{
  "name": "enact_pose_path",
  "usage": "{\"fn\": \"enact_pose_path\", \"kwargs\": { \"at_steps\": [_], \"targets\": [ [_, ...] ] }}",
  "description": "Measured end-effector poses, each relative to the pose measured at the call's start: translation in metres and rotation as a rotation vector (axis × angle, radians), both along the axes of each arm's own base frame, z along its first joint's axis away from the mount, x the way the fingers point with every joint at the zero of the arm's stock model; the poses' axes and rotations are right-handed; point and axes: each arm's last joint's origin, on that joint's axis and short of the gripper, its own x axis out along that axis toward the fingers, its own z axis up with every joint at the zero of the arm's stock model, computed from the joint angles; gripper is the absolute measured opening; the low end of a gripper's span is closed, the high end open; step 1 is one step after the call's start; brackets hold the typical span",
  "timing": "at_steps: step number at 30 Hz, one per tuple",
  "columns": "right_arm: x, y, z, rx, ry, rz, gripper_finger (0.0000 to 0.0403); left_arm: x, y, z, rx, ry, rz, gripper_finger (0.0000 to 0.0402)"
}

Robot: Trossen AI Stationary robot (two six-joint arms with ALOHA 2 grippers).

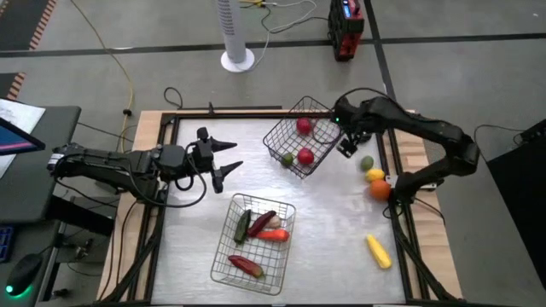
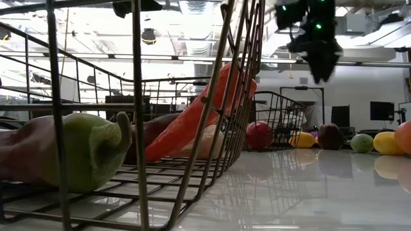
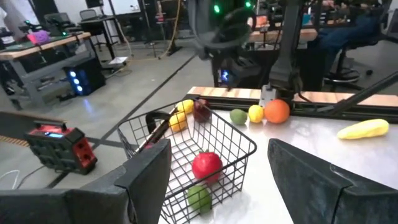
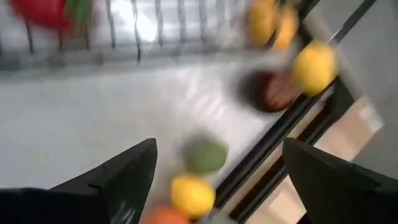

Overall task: Sort produce into baskets
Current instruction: Put the bottom yellow lemon into the black wire basket

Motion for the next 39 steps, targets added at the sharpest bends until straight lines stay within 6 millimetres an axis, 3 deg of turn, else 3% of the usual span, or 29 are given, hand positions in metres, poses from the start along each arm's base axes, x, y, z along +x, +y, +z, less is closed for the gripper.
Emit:
{"fn": "enact_pose_path", "kwargs": {
  "at_steps": [4,7,14,21,30,39],
  "targets": [
    [-0.007,0.016,-0.032,0.205,0.039,-0.026,0.0372,0.0,0.0,0.0,0.008,0.004,0.004,0.0256],
    [-0.01,0.033,-0.058,0.316,0.162,-0.001,0.0372,0.0,0.0,0.0,0.009,0.004,0.005,0.0256],
    [-0.007,0.062,-0.1,0.352,0.364,0.082,0.0372,0.0,0.0,0.0,0.001,-0.005,0.007,0.0256],
    [-0.01,0.05,-0.123,0.329,0.354,0.013,0.0372,0.0,0.0,0.0,-0.009,-0.006,0.009,0.0256],
    [-0.028,0.032,-0.136,0.263,0.424,-0.051,0.0358,0.0,0.001,0.0,0.01,0.0,0.032,0.0256],
    [-0.035,0.033,-0.152,0.314,0.408,-0.018,0.033,0.0,0.001,0.0,0.015,0.001,0.044,0.0256]
  ]
}}
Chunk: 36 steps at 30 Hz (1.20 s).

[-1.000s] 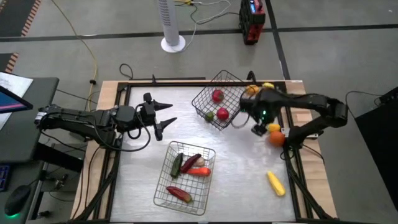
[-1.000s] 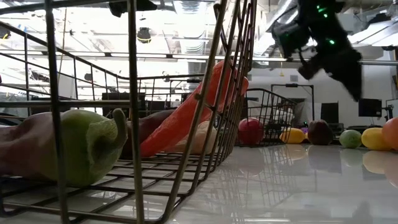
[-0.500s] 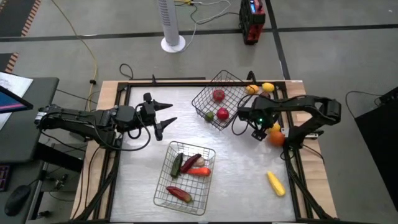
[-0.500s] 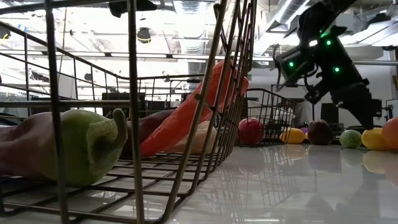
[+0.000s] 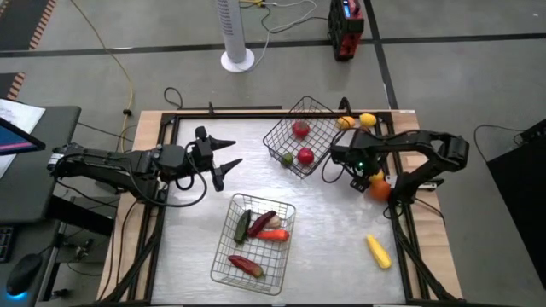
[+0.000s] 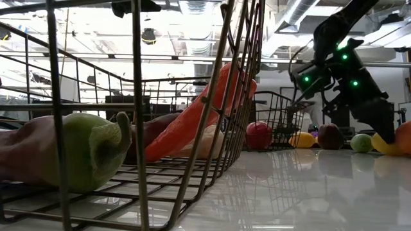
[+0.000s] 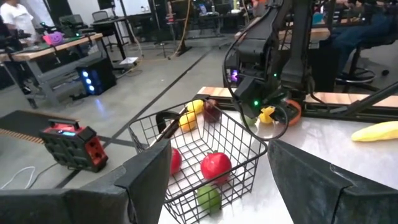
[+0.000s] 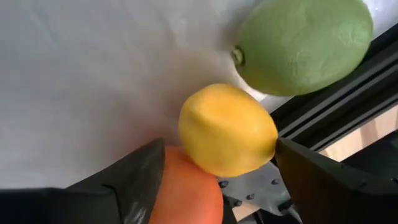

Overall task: Sort produce into baskets
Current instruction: Put the bottom yellow lemon into the black wire basket

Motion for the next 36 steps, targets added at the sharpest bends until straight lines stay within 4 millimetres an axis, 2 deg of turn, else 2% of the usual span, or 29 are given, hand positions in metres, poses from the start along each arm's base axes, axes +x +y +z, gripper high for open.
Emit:
{"fn": "enact_pose_path", "kwargs": {
  "at_steps": [12,23,28,33,36],
  "targets": [
    [0.007,-0.003,-0.009,-0.049,-0.102,-0.007,0.0297,0.0,0.0,0.0,0.005,0.002,-0.001,0.0256],
    [0.01,0.0,-0.005,-0.034,-0.1,0.017,0.0203,0.0,0.0,0.0,0.014,0.005,0.009,0.0256],
    [0.024,0.003,0.019,-0.054,-0.1,0.028,0.0203,0.0,0.001,0.0,0.025,0.004,0.036,0.0256],
    [0.041,0.002,0.066,-0.237,-0.088,0.029,0.0212,-0.001,0.002,0.001,0.029,-0.004,0.06,0.0256],
    [0.048,0.0,0.092,-0.266,-0.121,0.015,0.0211,-0.001,0.002,0.001,0.03,-0.004,0.06,0.0256]
  ]
}}
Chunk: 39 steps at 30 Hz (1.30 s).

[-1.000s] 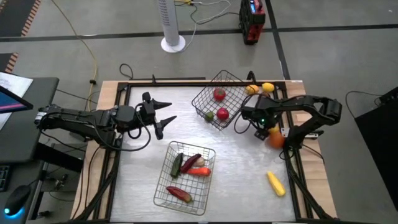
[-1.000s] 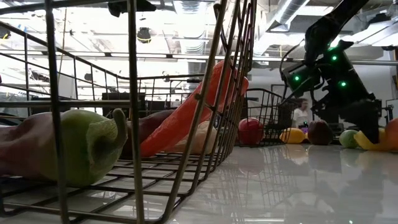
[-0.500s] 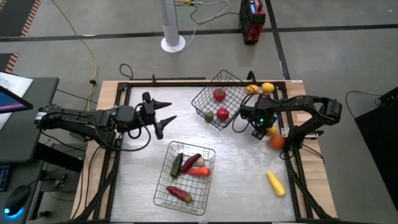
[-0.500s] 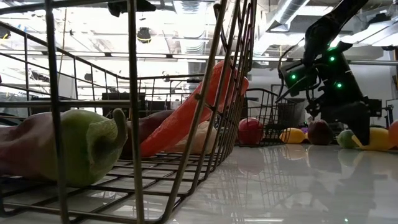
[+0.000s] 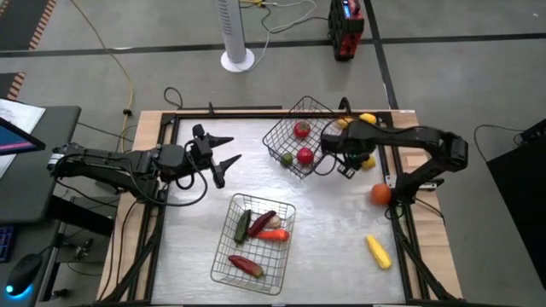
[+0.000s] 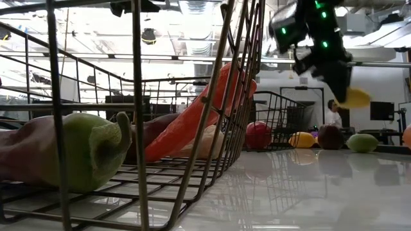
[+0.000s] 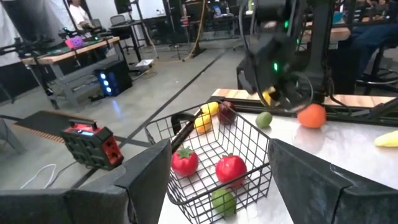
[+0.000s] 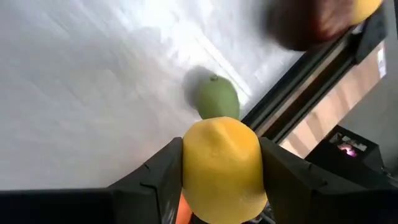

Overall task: Sort produce into baskets
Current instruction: Put the bottom yellow lemon into the black wire basket, then put the green lime into the black wire basket

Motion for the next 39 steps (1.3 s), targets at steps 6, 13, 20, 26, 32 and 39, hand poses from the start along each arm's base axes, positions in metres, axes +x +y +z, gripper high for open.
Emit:
{"fn": "enact_pose_path", "kwargs": {
  "at_steps": [6,13,20,26,32,39],
  "targets": [
    [0.024,-0.003,0.036,-0.124,-0.206,0.062,0.0213,0.0,0.0,0.0,0.003,0.001,-0.001,0.0256],
    [0.065,-0.006,0.055,-0.309,-0.47,0.392,0.0218,0.0,0.0,0.0,0.001,-0.001,-0.001,0.0256],
    [0.079,-0.013,0.049,-0.288,-0.476,0.531,0.027,0.0,0.0,0.0,0.003,0.002,-0.001,0.0256],
    [0.06,-0.026,0.046,-0.239,-0.39,0.406,0.0317,0.0,0.0,-0.001,0.011,0.011,-0.001,0.0256],
    [0.025,-0.04,0.048,-0.177,-0.279,0.132,0.0325,0.0,0.0,-0.001,0.011,0.012,0.0,0.0256],
    [0.004,-0.033,0.032,-0.098,-0.232,0.059,0.0322,-0.004,0.0,-0.001,0.001,0.03,0.002,0.0256]
  ]
}}
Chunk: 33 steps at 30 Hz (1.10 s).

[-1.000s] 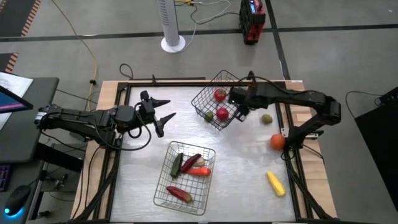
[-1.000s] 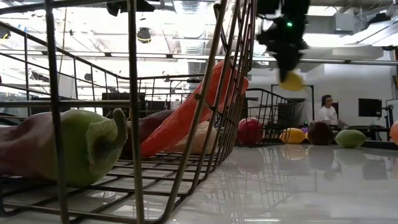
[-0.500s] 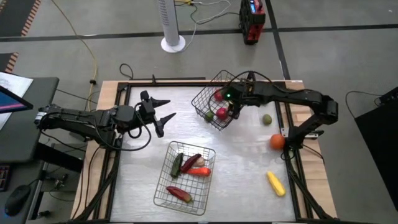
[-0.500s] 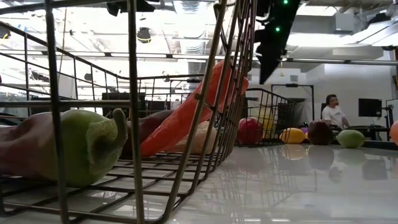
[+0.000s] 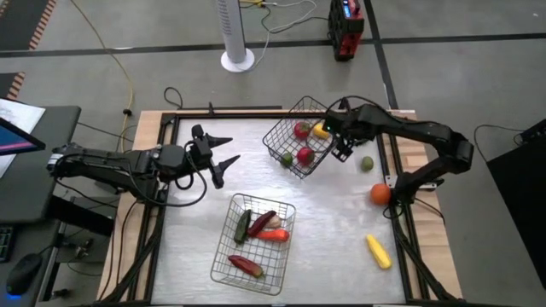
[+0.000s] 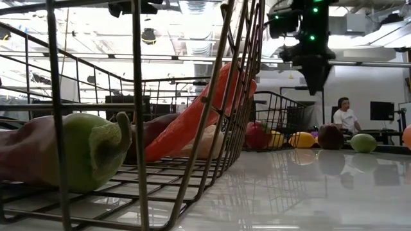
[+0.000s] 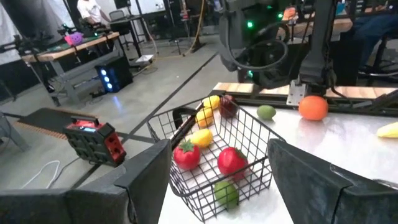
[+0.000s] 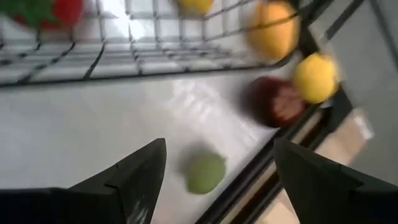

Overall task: Sort produce into baskets
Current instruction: Put the green lime into the black wire basket

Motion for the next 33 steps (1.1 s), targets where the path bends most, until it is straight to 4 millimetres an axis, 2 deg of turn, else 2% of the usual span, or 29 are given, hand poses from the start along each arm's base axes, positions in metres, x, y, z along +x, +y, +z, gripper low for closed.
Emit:
{"fn": "enact_pose_path", "kwargs": {
  "at_steps": [3,12,16,21,28,33],
  "targets": [
    [-0.011,0.007,-0.018,0.091,-0.013,-0.034,0.0322,-0.006,0.0,0.002,-0.01,-0.003,-0.001,0.0256],
    [-0.046,0.011,-0.08,0.118,0.066,-0.26,0.0322,-0.013,0.001,0.005,-0.045,-0.023,-0.002,0.0256],
    [-0.055,0.009,-0.099,0.135,0.114,-0.305,0.0322,-0.013,0.001,0.005,-0.045,-0.023,-0.003,0.0256],
    [-0.063,0.004,-0.114,0.149,0.13,-0.327,0.0322,-0.013,0.001,0.004,-0.045,-0.021,-0.003,0.0256],
    [-0.06,-0.004,-0.121,0.134,0.039,-0.29,0.0319,-0.013,0.001,0.004,-0.044,-0.017,-0.002,0.0256],
    [-0.062,-0.006,-0.125,0.189,0.001,-0.294,0.0281,-0.013,0.001,0.004,-0.044,-0.017,-0.002,0.0256]
  ]
}}
